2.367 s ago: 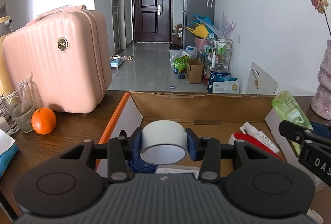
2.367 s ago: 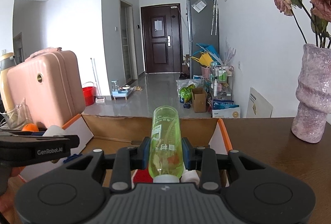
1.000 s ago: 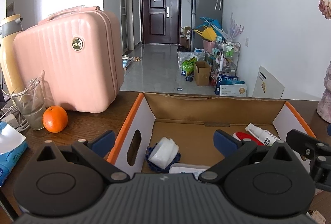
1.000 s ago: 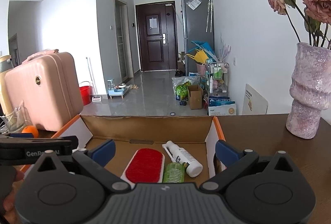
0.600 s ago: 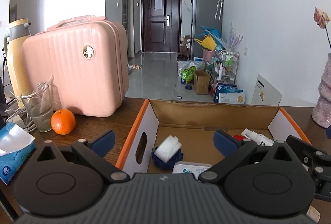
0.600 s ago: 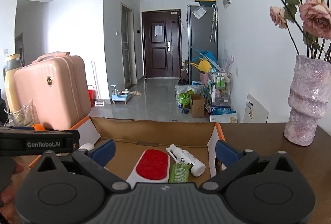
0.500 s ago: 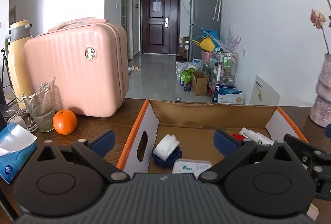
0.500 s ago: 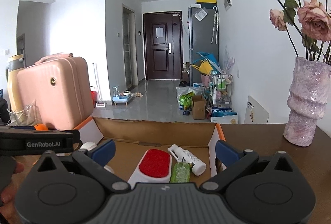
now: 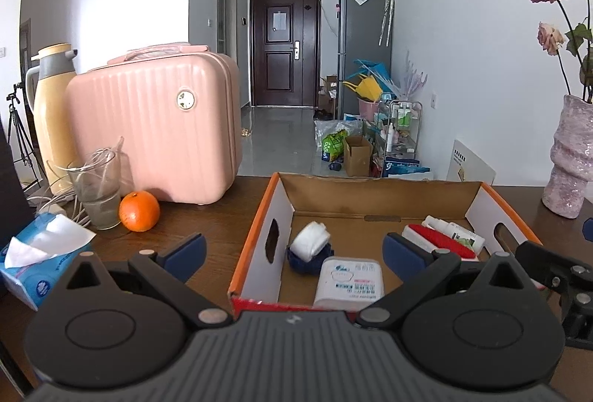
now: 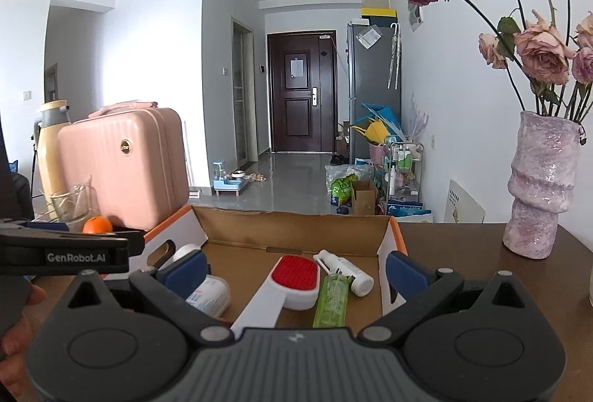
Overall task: Organize rigid objects
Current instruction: 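Open the left gripper to release the tape roll and withdraw both tools from the box, then lower the right gripper onto the purple bottle cap and close it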
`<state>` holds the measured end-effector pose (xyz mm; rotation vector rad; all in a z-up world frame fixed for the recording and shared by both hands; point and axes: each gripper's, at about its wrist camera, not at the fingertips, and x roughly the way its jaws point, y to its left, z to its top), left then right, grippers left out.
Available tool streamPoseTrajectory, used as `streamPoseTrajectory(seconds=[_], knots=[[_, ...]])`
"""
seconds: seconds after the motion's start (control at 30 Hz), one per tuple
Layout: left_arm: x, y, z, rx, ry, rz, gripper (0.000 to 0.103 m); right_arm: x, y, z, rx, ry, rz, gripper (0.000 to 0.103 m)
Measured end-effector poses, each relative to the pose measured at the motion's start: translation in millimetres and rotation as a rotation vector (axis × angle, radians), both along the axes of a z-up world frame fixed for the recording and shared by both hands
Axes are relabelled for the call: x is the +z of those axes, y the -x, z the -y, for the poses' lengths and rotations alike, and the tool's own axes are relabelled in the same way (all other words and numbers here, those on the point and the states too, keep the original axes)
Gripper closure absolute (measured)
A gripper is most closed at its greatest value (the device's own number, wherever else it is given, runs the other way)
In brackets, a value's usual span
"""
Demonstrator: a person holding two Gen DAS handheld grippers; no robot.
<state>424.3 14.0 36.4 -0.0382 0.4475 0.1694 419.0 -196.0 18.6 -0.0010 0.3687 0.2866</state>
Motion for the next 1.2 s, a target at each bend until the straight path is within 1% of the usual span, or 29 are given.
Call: streamPoseTrajectory(seconds=[0.47, 0.63, 0.83, 1.0, 1.2], knots=[[-7.1, 51.0, -11.4, 0.004, 0.0, 0.002, 0.0, -6.6, 55.2, 2.4, 0.026, 0.002, 0.008, 0.0], [-8.8, 70.9, -13.6, -0.026, -0.001, 0.018, 0.0, -12.6, 74.7, 2.5, 0.04, -0.005, -0.009, 0.0], [-10.6, 94.6, -11.7, -0.049, -0.008, 0.026, 0.0, -19.1, 99.1, 1.0, 0.046, 0.001, -0.008, 0.0], [-14.9, 109.4, -17.4, -0.05, 0.003, 0.015, 0.0, -29.2, 115.4, -0.5, 0.056, 0.014, -0.03, 0.0], [-23.9, 124.3, -24.7, -0.058, 0.01, -0.011, 0.0, -39.5, 123.5, -2.5, 0.067, 0.026, -0.066, 0.0]])
